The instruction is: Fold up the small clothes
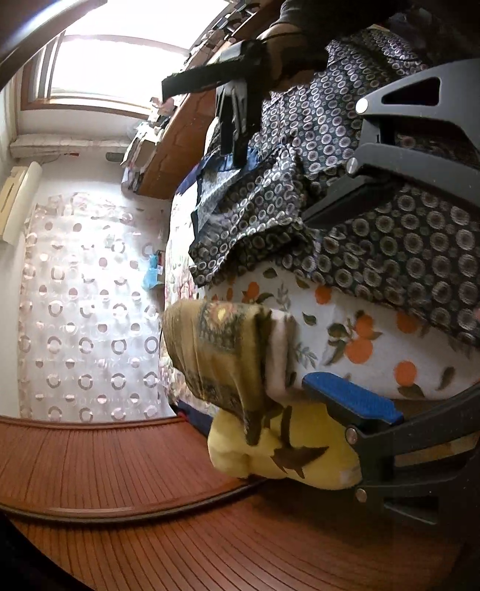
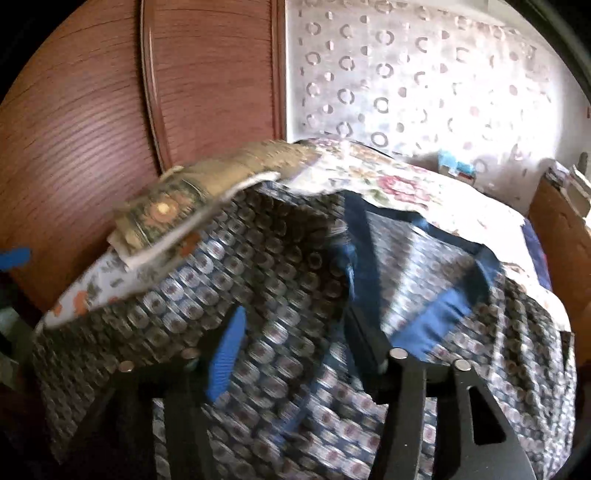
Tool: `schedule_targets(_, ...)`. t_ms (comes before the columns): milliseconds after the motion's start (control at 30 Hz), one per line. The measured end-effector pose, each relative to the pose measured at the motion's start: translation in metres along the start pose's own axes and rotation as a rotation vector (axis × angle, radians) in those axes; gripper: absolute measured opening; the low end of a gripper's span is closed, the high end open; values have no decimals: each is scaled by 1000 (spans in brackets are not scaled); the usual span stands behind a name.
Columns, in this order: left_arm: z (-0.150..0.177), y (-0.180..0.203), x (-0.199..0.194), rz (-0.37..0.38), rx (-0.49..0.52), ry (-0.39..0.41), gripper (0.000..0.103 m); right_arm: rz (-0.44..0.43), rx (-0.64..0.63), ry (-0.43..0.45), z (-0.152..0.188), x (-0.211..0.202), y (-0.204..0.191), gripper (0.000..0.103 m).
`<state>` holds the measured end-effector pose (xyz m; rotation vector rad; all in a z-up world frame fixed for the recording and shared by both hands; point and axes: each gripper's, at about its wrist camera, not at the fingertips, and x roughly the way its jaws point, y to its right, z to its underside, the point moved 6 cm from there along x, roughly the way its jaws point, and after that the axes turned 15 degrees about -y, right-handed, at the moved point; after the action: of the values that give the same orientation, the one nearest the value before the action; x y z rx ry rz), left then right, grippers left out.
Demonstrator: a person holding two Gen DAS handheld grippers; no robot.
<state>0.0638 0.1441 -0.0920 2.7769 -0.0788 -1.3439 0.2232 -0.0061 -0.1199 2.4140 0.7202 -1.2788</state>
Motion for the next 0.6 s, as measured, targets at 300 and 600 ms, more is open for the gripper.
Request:
schedule_targets(300, -32, 25, 41, 27, 55, -39, 80, 110, 55, -84, 45, -9, 55, 60)
schedule_targets(600, -55, 46, 69, 43, 96, -77, 80, 114, 106, -150, 52, 10, 70, 59)
